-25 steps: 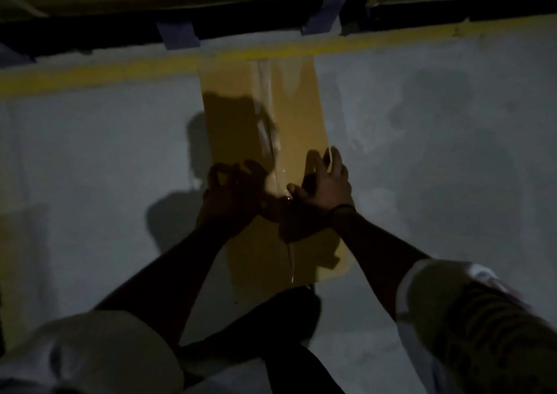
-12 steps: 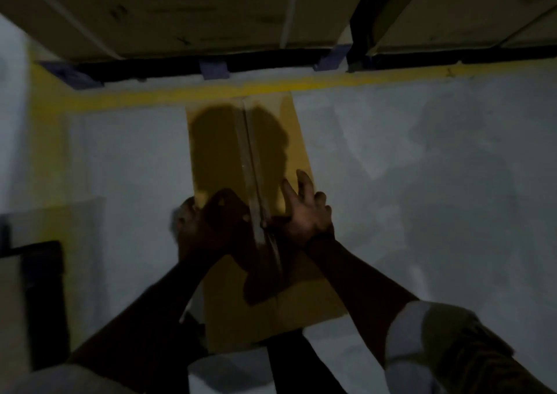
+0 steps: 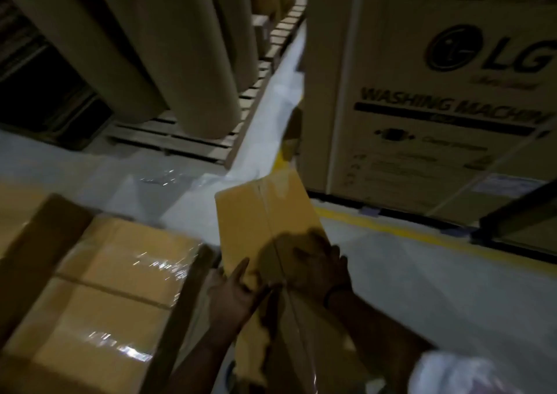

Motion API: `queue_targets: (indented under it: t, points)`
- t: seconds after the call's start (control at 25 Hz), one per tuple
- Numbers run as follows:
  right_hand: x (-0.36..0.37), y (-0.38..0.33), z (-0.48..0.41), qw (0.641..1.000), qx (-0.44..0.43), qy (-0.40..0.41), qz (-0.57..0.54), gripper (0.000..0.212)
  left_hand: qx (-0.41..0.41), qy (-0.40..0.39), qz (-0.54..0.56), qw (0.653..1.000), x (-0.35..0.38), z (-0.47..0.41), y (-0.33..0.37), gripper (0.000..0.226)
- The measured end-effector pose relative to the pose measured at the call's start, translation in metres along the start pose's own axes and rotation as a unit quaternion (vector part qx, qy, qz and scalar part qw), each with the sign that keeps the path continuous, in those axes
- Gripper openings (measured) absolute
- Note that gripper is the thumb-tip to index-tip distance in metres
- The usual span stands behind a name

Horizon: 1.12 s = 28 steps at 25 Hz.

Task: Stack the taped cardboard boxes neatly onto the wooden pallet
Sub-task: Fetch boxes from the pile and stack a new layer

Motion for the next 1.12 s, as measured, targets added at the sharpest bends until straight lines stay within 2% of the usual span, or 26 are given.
queue_targets:
  t: [0.08,0.2,0.36,0.48,0.76,0.96,1.12]
  points:
    - [-0.008,-0.087,-0.003,0.999,-0.037,-0.004,0.016,0.103,-0.043,0.04,0.047,0.997,-0.068,0.021,-0.042,0.09]
    - [0.001,-0.197,-0.015,0.982,-0.122,0.054,0.133,0.085,-0.09,0.089,0.08,0.989,-0.14,0.045,-0.103,0.102]
    - [0.05,-0.322,-0.02,0.961,-0.202,0.04,0.182,0.089,-0.174,0.152,0.139,0.963,-0.204,0.079,-0.19,0.103]
    - [0.082,-0.389,-0.022,0.944,-0.26,0.036,0.202,0.088,-0.236,0.19,0.171,0.938,-0.227,0.093,-0.249,0.097]
    - [0.152,-0.483,-0.043,0.896,-0.335,-0.025,0.292,0.099,-0.351,0.238,0.216,0.879,-0.232,0.1,-0.333,0.094]
    - [0.187,-0.514,-0.07,0.864,-0.387,-0.079,0.312,0.096,-0.403,0.25,0.268,0.839,-0.228,0.095,-0.369,0.092]
    - [0.226,-0.525,-0.092,0.842,-0.404,-0.117,0.339,0.105,-0.435,0.259,0.311,0.804,-0.213,0.084,-0.401,0.089]
Point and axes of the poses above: each hand's wrist, its own z-axis away from the middle knuckle, its own x-axis out of the palm, y = z × x, the point moved 4 cm from there along -z, towards the middle knuckle, and after that the axes turned 2 degrees about -y, right-handed, at the moved point
